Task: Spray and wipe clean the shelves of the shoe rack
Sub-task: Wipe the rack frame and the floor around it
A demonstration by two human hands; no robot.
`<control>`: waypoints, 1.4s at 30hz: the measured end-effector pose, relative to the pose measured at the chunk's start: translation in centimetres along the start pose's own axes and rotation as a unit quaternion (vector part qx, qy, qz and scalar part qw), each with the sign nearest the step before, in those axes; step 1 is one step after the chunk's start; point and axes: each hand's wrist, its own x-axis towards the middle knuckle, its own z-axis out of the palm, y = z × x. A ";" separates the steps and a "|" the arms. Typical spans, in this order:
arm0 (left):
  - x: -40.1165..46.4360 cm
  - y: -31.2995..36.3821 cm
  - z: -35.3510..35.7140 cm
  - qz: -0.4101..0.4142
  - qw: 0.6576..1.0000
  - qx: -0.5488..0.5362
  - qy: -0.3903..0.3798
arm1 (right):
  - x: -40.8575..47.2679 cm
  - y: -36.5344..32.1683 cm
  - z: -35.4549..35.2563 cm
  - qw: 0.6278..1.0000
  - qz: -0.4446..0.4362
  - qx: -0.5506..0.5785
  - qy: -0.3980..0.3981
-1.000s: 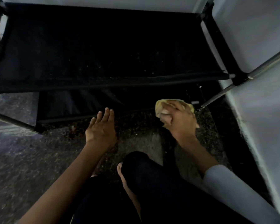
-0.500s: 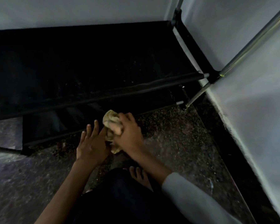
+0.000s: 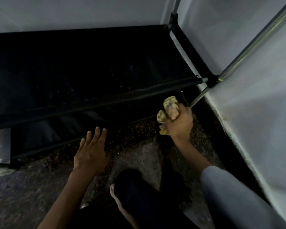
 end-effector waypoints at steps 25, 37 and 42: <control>1.0 -1.7 0.6 0.023 0.997 -0.060 -0.042 | -5.6 -5.3 1.8 0.958 -0.146 0.008 -0.248; -8.4 -1.9 -5.1 0.116 0.950 -0.273 0.096 | -10.2 -11.3 -4.5 0.891 -0.257 0.273 -0.257; -13.2 -0.6 -11.5 0.177 0.927 -0.282 0.172 | -8.5 -16.7 -10.2 0.877 -0.331 0.229 -0.262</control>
